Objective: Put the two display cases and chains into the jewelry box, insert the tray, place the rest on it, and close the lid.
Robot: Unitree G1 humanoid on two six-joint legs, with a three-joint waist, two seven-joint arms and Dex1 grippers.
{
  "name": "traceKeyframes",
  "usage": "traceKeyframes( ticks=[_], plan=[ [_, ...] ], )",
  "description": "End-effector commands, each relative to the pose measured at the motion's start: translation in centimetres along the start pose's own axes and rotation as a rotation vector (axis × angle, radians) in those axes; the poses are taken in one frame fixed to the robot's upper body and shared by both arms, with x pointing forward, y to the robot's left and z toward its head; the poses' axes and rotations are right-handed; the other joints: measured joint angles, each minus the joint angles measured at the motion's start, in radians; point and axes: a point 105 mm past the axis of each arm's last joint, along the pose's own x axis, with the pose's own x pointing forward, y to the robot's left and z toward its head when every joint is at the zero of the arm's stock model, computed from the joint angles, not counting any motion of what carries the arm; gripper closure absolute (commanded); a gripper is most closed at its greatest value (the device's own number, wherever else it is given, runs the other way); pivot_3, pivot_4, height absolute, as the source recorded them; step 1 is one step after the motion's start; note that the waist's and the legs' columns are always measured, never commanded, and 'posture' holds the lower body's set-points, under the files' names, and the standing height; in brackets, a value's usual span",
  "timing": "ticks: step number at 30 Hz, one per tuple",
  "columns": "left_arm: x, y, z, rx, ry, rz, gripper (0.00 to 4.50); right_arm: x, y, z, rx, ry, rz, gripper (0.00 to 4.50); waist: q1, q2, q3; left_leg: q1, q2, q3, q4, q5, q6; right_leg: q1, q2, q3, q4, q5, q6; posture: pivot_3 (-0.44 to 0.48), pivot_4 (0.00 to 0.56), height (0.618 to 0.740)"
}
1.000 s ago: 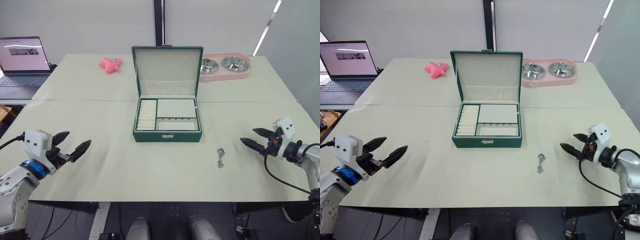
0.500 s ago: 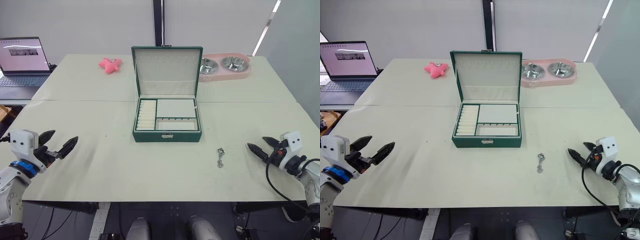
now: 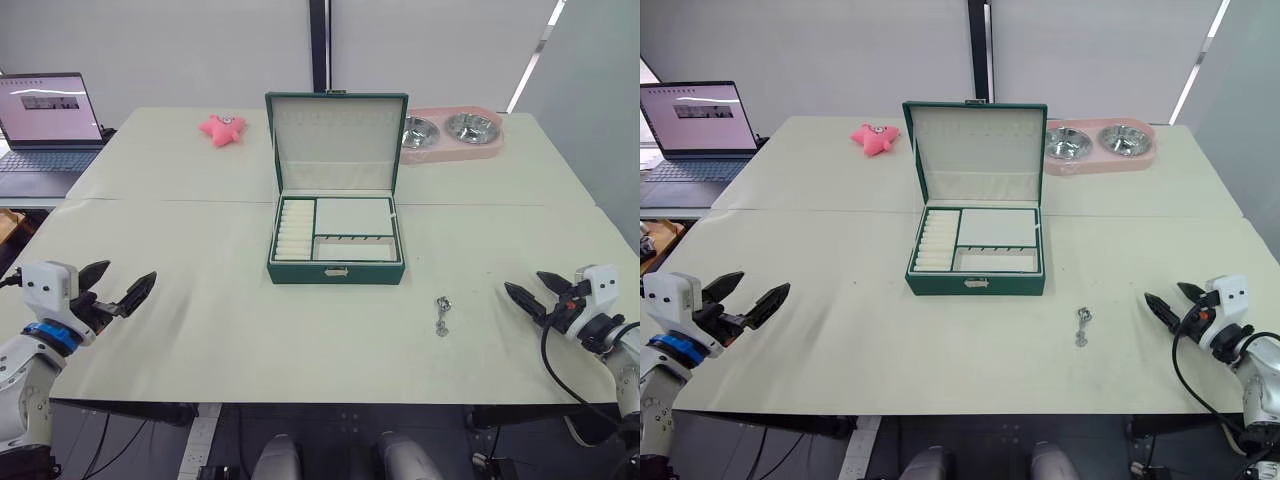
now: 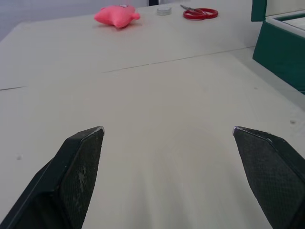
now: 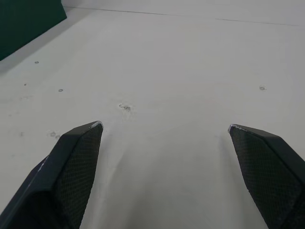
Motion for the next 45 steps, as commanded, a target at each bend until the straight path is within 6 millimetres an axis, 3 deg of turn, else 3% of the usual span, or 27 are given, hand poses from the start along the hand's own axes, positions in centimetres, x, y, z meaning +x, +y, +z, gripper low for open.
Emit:
traceKeyframes(
  ticks=[1,4,6,11,20,26,40,43,45],
  plan=[
    [1.7,-3.6,2.0,0.038,-0.043,-0.163,0.00,0.0,2.3,2.0,0.007,-0.076,0.053,0.02,0.001,0.000,0.000,0.000,0.000,0.000,0.000,0.000,0.000,0.000,0.000,0.000,0.000,0.000,0.000,0.000,0.150,0.740],
    [2.8,-6.6,2.9,0.049,-0.063,-0.279,0.00,-0.2,4.2,2.5,0.027,-0.090,0.081,0.02,0.003,0.000,0.000,0.000,0.000,0.000,0.000,0.000,0.000,0.000,0.000,0.000,0.000,0.000,0.000,0.000,0.150,0.740],
    [3.4,-9.7,3.6,0.067,-0.068,-0.413,0.00,-0.3,5.9,2.7,0.035,-0.097,0.093,0.02,0.006,0.000,0.000,0.000,0.000,0.000,0.000,0.000,0.000,0.000,0.000,0.000,0.000,0.000,0.000,0.000,0.150,0.740],
    [3.7,-14.8,4.3,0.079,-0.056,-0.657,0.00,-0.6,9.2,2.7,0.034,-0.092,0.102,0.02,0.004,0.000,0.000,0.000,0.000,0.000,0.000,0.000,0.000,0.000,0.001,0.000,0.000,0.000,0.000,0.000,0.150,0.740],
    [3.5,-20.0,3.5,0.119,-0.042,-0.966,0.00,-0.5,13.7,1.0,0.007,-0.006,0.119,0.02,0.005,0.001,0.000,0.000,0.000,0.000,0.000,0.000,0.000,0.000,0.001,0.001,0.000,0.000,0.000,0.000,0.150,0.740],
    [3.4,-21.5,3.1,0.132,-0.051,-1.053,0.00,0.0,14.9,-0.9,-0.061,0.057,0.096,0.02,0.005,0.001,0.000,0.000,0.000,0.000,0.000,0.000,0.000,0.000,0.002,0.001,0.000,0.000,0.000,0.000,0.150,0.740],
    [3.3,-22.2,2.8,0.131,-0.062,-1.077,0.00,0.2,14.5,-4.7,-0.125,0.216,0.042,0.02,0.005,-0.003,-0.003,0.001,0.000,-0.001,0.001,0.000,0.000,0.002,0.002,0.001,0.000,0.000,0.000,0.000,0.150,0.740],
    [3.3,-22.3,2.7,0.130,-0.066,-1.070,0.00,0.4,14.2,-5.3,-0.128,0.242,0.030,0.60,0.004,-0.005,-0.005,0.002,0.000,-0.001,0.001,0.000,0.000,0.002,0.002,0.000,0.000,0.000,0.000,0.000,0.150,0.740],
    [3.2,-22.3,2.7,0.129,-0.067,-1.068,0.00,0.5,14.1,-5.5,-0.125,0.251,0.023,1.20,0.004,-0.007,-0.007,0.002,0.000,-0.002,0.001,0.000,0.000,0.003,0.002,0.000,0.000,0.000,0.000,0.000,0.150,0.740]
  ],
)
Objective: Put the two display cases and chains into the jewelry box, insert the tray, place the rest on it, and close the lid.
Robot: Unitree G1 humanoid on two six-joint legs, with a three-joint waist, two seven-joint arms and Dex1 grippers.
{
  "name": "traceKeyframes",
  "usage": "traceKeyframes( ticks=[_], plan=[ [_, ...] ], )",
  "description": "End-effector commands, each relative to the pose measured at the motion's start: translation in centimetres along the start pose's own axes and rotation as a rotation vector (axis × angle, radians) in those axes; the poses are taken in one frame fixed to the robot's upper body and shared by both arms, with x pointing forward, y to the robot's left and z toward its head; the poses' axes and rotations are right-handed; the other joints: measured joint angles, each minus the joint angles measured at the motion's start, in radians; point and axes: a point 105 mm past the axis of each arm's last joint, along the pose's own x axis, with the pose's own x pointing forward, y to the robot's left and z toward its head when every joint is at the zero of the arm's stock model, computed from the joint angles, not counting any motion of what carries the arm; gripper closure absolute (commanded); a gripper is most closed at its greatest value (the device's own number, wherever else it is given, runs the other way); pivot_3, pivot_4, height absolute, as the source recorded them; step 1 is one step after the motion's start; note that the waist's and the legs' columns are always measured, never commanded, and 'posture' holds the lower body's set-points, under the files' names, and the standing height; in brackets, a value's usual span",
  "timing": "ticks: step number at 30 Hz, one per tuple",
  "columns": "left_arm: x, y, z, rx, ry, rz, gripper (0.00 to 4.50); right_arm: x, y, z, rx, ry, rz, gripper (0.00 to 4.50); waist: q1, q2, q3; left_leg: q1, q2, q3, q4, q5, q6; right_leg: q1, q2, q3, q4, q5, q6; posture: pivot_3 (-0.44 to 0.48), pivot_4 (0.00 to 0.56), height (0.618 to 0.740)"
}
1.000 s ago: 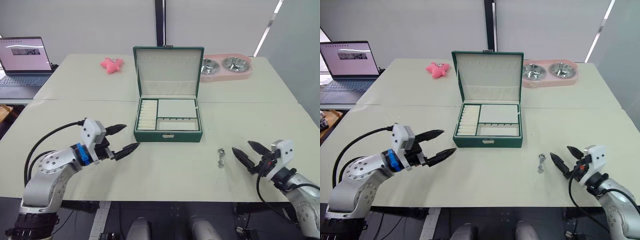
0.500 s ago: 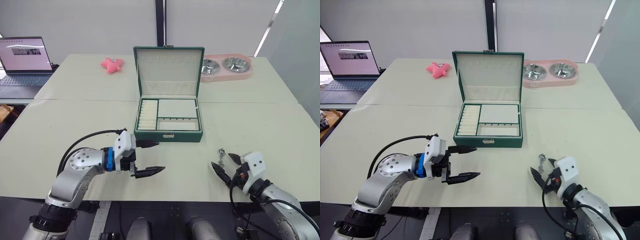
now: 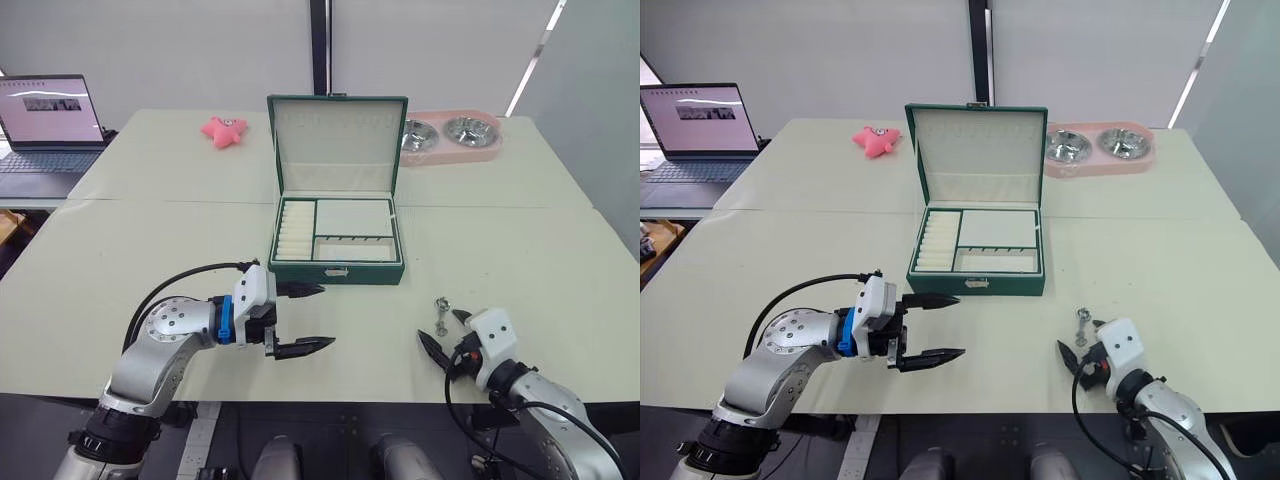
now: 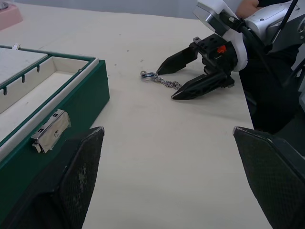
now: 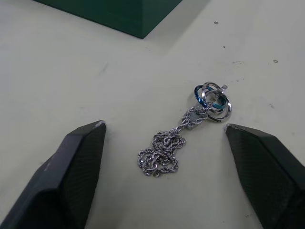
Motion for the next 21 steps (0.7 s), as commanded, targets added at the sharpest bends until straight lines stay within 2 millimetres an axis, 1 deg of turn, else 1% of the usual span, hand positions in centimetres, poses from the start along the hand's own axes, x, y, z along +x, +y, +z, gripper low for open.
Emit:
traceKeyframes(
  ticks=[1,3,4,10,13,14,19,21],
  plan=[
    [0.2,-0.2,0.7,0.037,-0.016,-0.003,0.00,0.1,-0.2,-2.3,0.048,0.097,-0.021,1.55,0.000,-0.002,-0.002,0.000,0.000,0.000,0.000,0.000,0.000,0.000,0.000,0.000,0.000,0.000,0.000,0.000,0.150,0.740],
    [0.2,-0.2,0.6,0.034,-0.017,0.000,0.00,0.3,-0.3,-2.2,0.101,0.088,-0.029,2.05,0.000,-0.003,-0.003,0.000,0.000,-0.001,0.000,0.000,0.000,0.000,0.000,0.000,0.000,0.000,0.000,0.000,0.150,0.740],
    [0.2,-0.2,0.6,0.032,-0.018,0.003,0.00,0.4,-0.4,-2.2,0.113,0.088,-0.032,2.21,0.000,-0.003,-0.003,0.000,0.000,0.000,0.000,0.000,0.000,0.000,0.000,0.000,0.000,0.000,0.000,0.000,0.150,0.740],
    [0.3,-0.1,0.5,0.028,-0.023,0.014,0.00,0.5,-0.8,-2.8,0.119,0.117,-0.051,3.69,-0.001,-0.006,-0.007,0.002,0.000,-0.001,0.000,0.000,0.000,0.002,0.000,0.000,0.000,0.000,0.000,0.000,0.150,0.740],
    [0.3,-0.1,0.5,0.027,-0.025,0.019,0.00,0.4,-1.0,-3.0,0.121,0.121,-0.055,4.35,-0.001,-0.007,-0.007,0.002,0.000,-0.001,0.000,0.000,0.000,0.003,0.000,0.000,0.000,0.000,0.000,0.000,0.150,0.740],
    [0.3,-0.1,0.5,0.027,-0.025,0.021,0.00,0.4,-1.0,-3.0,0.123,0.121,-0.059,4.47,-0.001,-0.007,-0.007,0.002,0.000,-0.001,0.000,0.000,0.000,0.003,0.000,0.000,0.000,0.000,0.000,0.000,0.150,0.740],
    [0.3,0.0,0.4,0.026,-0.026,0.027,0.00,0.4,-1.4,-2.8,0.121,0.097,-0.078,4.49,-0.001,-0.007,-0.008,0.002,0.000,-0.001,0.000,0.000,0.000,0.004,0.000,-0.001,-0.001,0.000,0.000,0.000,0.150,0.740],
    [0.4,0.1,0.4,0.027,-0.027,0.029,0.00,0.5,-1.7,-1.9,0.119,0.053,-0.083,4.49,0.000,-0.007,-0.008,0.002,0.000,-0.001,0.000,0.000,0.000,0.004,0.000,-0.001,-0.001,0.000,0.000,0.000,0.150,0.740]
  ],
)
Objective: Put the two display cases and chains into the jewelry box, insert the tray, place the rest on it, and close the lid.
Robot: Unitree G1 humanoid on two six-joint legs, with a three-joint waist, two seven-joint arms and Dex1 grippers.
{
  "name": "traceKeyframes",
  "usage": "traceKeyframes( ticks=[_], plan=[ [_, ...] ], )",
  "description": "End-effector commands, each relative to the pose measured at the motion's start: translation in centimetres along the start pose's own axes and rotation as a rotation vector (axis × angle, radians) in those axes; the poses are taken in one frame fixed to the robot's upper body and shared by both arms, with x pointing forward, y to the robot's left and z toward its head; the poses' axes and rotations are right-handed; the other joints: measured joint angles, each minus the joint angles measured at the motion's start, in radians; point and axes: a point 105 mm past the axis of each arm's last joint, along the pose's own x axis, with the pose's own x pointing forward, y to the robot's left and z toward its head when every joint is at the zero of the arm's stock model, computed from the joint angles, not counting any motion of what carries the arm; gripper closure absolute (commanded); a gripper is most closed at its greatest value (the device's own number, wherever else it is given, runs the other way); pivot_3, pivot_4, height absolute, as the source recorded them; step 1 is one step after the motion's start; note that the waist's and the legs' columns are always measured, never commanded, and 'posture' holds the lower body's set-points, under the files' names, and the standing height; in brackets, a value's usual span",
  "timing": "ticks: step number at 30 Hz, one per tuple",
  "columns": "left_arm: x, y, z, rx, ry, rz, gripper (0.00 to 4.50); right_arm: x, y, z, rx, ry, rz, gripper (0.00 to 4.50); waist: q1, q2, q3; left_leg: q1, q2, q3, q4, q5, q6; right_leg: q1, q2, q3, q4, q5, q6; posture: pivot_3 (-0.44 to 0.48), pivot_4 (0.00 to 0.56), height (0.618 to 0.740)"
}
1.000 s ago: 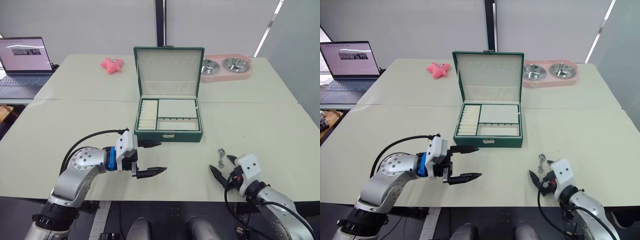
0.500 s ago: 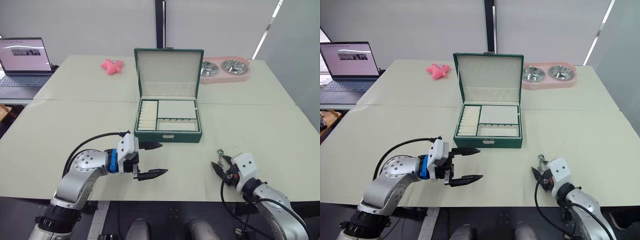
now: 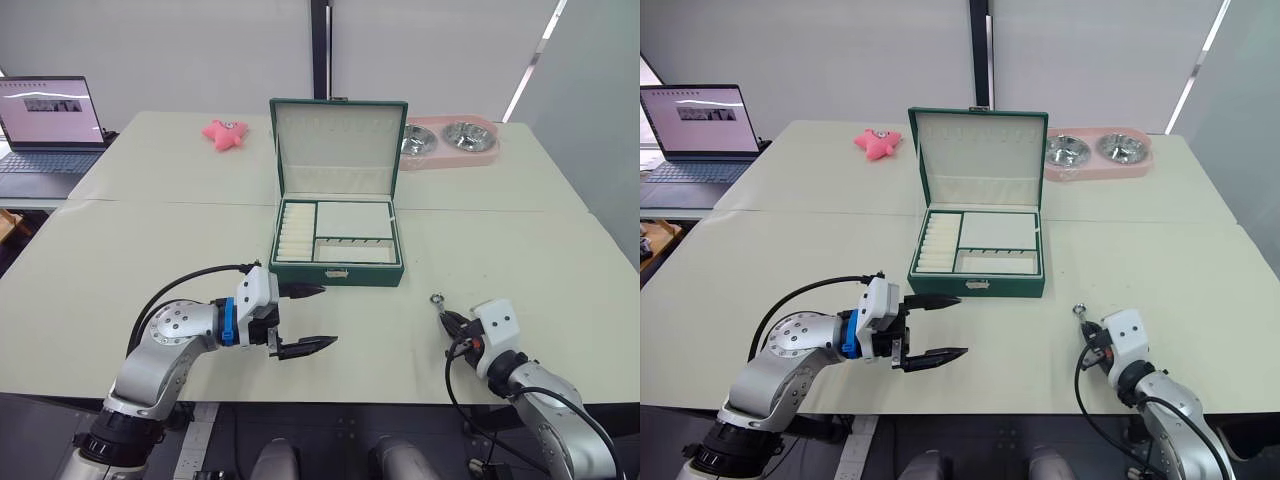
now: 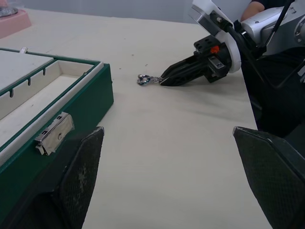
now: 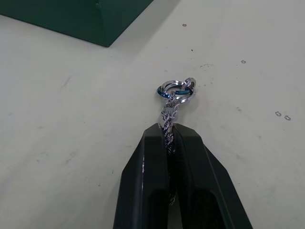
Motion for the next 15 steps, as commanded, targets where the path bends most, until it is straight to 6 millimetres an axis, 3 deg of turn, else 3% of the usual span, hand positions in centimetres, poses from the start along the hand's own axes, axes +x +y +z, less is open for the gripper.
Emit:
traceKeyframes(
  ticks=[1,15],
  plan=[
    [0.1,0.0,0.6,0.032,-0.019,0.003,0.00,-0.1,-0.6,-0.9,0.040,0.011,-0.027,4.49,0.000,0.000,0.000,0.000,0.000,0.000,0.000,0.000,0.000,0.000,0.000,0.000,0.000,0.000,0.000,0.000,0.150,0.740],
    [0.5,0.6,1.0,0.016,-0.057,0.048,0.00,-0.4,-0.6,7.5,-0.004,-0.282,0.074,4.49,0.001,0.003,0.002,-0.003,0.000,0.000,0.000,0.000,0.000,-0.003,0.000,0.000,0.000,0.000,0.000,0.000,0.150,0.740]
  ],
)
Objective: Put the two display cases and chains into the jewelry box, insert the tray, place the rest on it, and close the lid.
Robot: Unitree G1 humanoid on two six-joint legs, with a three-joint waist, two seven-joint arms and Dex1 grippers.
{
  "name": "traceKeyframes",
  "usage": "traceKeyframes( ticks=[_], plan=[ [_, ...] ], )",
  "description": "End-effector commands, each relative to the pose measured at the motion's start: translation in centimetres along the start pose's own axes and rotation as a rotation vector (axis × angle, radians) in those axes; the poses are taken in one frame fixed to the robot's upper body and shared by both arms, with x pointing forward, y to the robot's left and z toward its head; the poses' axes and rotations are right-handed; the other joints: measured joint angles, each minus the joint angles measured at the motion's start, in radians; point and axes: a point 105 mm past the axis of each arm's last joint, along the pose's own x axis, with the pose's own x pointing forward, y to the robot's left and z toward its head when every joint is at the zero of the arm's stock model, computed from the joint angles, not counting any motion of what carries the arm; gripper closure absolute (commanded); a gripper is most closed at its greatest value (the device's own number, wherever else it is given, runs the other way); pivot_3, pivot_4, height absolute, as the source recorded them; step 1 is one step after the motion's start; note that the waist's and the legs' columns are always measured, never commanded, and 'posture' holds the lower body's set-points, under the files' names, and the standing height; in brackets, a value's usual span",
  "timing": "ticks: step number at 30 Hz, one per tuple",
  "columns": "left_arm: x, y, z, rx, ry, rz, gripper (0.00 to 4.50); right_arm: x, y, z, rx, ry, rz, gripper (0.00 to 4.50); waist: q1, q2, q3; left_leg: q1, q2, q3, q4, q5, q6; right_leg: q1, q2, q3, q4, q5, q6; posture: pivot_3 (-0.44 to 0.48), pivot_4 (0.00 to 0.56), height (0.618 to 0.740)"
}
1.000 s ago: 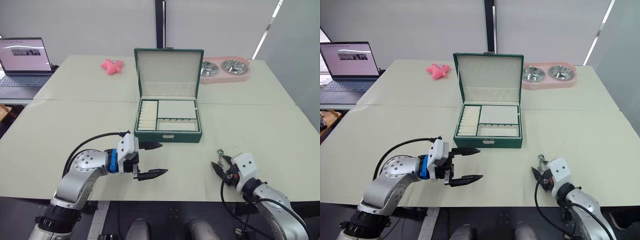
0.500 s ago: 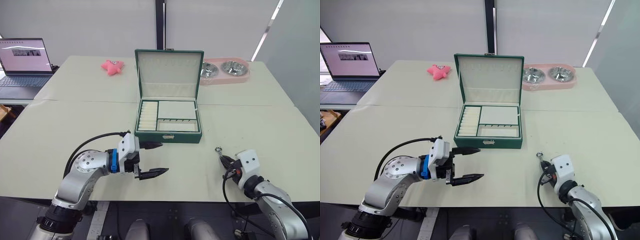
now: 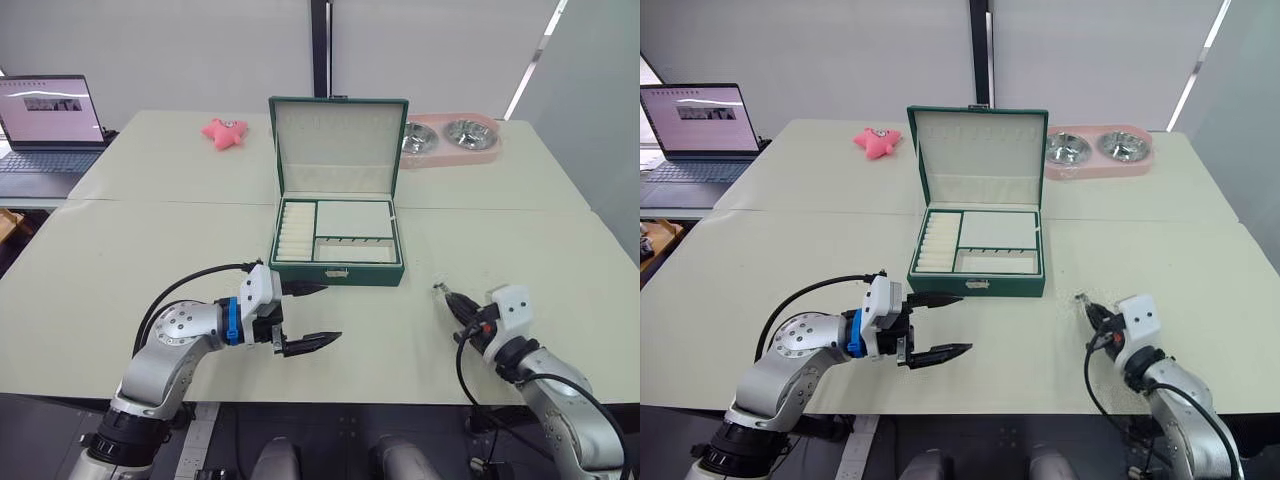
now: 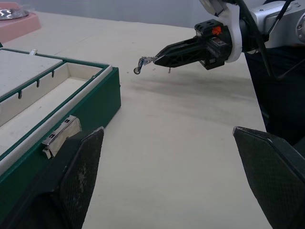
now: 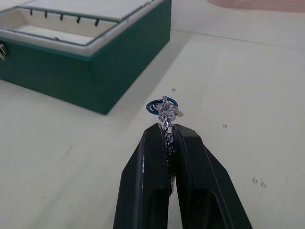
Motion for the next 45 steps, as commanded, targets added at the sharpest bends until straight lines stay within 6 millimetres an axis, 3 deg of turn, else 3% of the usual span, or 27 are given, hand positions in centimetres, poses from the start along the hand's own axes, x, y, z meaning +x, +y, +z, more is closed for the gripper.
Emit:
traceKeyframes(
  ticks=[1,10,22,34,45],
  plan=[
    [0.1,0.3,1.0,0.025,-0.032,0.017,0.00,0.0,0.5,2.7,-0.028,-0.081,0.043,4.49,0.000,0.000,0.000,0.000,0.000,0.000,0.000,0.000,0.000,0.000,0.000,0.000,0.000,0.000,0.000,0.000,0.150,0.740],
    [-0.2,1.1,1.6,0.005,-0.071,0.102,0.00,1.1,1.8,5.9,-0.064,-0.131,0.163,4.49,0.000,0.000,0.000,0.000,0.000,0.000,0.000,0.000,0.000,0.000,0.000,0.000,0.000,0.000,0.000,0.000,0.150,0.740],
    [-2.2,3.0,1.9,-0.027,-0.131,0.368,0.00,6.1,3.9,9.7,-0.140,-0.150,0.483,4.49,-0.002,0.000,0.000,-0.001,0.000,0.000,0.000,0.000,0.000,-0.002,-0.001,0.000,0.000,0.000,0.000,0.000,0.150,0.740],
    [-4.0,2.2,2.0,-0.059,-0.167,0.524,0.00,10.0,5.9,10.8,-0.202,-0.150,0.683,4.49,-0.006,0.001,0.001,-0.001,0.001,0.001,0.000,0.000,0.000,-0.002,-0.001,0.000,0.001,0.000,0.000,0.000,0.150,0.740],
    [-4.2,1.8,2.1,-0.063,-0.188,0.578,0.00,12.5,7.0,9.4,-0.232,-0.109,0.766,4.49,-0.006,0.001,0.001,-0.001,0.000,0.001,0.000,0.000,0.000,-0.003,-0.002,0.000,0.001,0.000,0.000,0.000,0.150,0.740]
  ],
)
